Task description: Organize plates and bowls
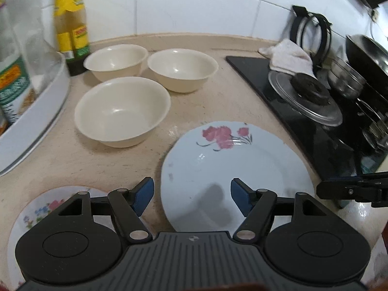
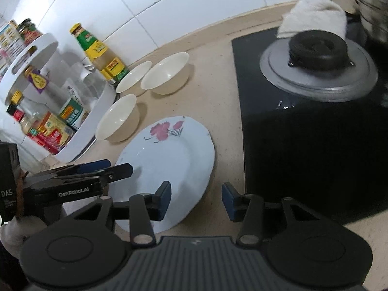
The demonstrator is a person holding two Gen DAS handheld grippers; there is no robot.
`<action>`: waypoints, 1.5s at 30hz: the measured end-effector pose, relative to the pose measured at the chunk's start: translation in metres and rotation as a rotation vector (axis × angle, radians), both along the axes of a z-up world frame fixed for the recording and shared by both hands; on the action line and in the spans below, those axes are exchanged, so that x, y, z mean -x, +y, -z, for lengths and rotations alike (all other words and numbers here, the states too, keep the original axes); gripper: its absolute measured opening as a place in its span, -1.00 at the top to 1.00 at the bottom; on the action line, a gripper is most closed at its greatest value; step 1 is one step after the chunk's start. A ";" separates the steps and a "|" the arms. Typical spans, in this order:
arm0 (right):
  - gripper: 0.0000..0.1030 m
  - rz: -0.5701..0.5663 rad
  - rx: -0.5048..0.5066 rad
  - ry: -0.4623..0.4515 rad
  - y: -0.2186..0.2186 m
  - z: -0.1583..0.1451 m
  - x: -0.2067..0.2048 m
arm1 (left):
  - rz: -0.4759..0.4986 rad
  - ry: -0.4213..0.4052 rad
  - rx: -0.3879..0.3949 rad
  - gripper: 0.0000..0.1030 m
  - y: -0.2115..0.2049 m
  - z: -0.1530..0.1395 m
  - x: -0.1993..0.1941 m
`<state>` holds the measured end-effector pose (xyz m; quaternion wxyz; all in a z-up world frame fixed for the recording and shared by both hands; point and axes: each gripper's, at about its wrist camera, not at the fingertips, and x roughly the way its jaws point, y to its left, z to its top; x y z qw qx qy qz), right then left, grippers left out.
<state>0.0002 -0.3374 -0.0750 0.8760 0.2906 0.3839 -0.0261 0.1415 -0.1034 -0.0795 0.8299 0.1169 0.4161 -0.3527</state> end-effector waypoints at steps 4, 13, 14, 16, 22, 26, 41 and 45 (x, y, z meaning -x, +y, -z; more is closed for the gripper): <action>0.13 0.049 -0.041 0.004 0.005 0.005 0.003 | 0.047 0.019 -0.010 -0.47 -0.002 0.006 -0.008; 0.13 0.138 -0.064 0.010 0.018 0.010 0.010 | 0.118 0.040 -0.012 -0.46 -0.004 0.014 -0.020; 0.13 0.141 -0.065 0.004 0.019 0.010 0.009 | 0.127 0.040 -0.011 -0.46 -0.005 0.014 -0.020; 0.13 0.142 -0.070 -0.002 0.021 0.010 0.006 | 0.148 0.042 -0.007 -0.48 -0.006 0.014 -0.019; 0.13 0.149 -0.080 0.005 0.024 0.013 0.001 | 0.154 0.064 0.018 -0.49 -0.005 0.014 -0.017; 0.07 0.158 -0.062 0.010 0.020 0.014 -0.001 | 0.187 0.105 0.049 -0.49 -0.006 0.012 -0.010; 0.08 0.117 -0.132 -0.031 -0.005 0.020 0.003 | 0.108 0.026 0.006 -0.26 -0.015 0.013 -0.012; 0.09 0.088 -0.115 -0.061 -0.005 0.022 0.003 | 0.098 0.018 0.023 -0.28 -0.018 0.014 -0.007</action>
